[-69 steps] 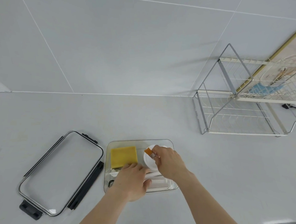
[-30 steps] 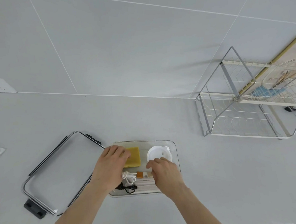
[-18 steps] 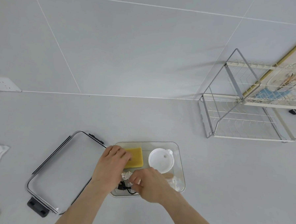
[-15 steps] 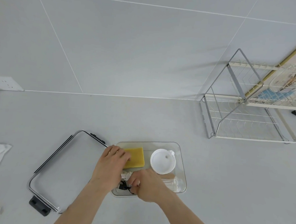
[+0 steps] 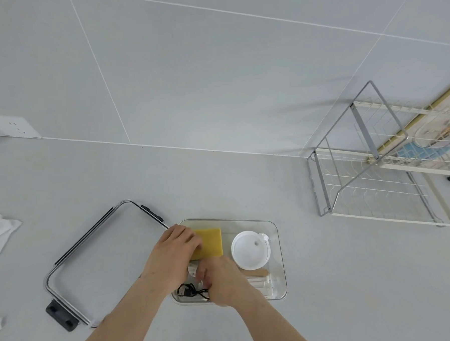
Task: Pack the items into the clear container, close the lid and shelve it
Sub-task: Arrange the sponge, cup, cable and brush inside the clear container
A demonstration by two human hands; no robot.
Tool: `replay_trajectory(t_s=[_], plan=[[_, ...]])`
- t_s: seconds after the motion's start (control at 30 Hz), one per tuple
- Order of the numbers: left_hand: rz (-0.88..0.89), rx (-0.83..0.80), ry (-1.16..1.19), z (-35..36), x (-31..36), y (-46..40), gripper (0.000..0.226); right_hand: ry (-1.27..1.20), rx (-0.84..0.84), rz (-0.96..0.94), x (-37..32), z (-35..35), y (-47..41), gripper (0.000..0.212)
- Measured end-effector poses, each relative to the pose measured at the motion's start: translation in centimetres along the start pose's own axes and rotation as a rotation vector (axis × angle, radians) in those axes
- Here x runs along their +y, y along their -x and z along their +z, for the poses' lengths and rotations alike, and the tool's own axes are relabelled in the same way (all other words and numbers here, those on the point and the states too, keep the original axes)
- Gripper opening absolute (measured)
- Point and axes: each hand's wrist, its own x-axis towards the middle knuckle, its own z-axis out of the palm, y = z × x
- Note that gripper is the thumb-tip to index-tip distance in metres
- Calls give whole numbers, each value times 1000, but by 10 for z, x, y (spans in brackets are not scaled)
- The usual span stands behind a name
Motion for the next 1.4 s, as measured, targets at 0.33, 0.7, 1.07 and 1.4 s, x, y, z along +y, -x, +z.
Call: replay_trajectory(t_s=[0.33, 0.7, 1.07, 1.4], plan=[[-51, -10, -123, -6, 13, -3, 50, 10, 42, -58, -2, -2, 6, 40], [45, 15, -188, -14, 19, -10, 61, 386, 336, 182, 41, -48, 25, 40], [4, -25, -193, -6, 20, -16, 73, 463, 279, 137, 63, -28, 26, 53], [13, 13, -223, -3, 26, -35, 72, 441, 329, 170, 73, -35, 17, 52]])
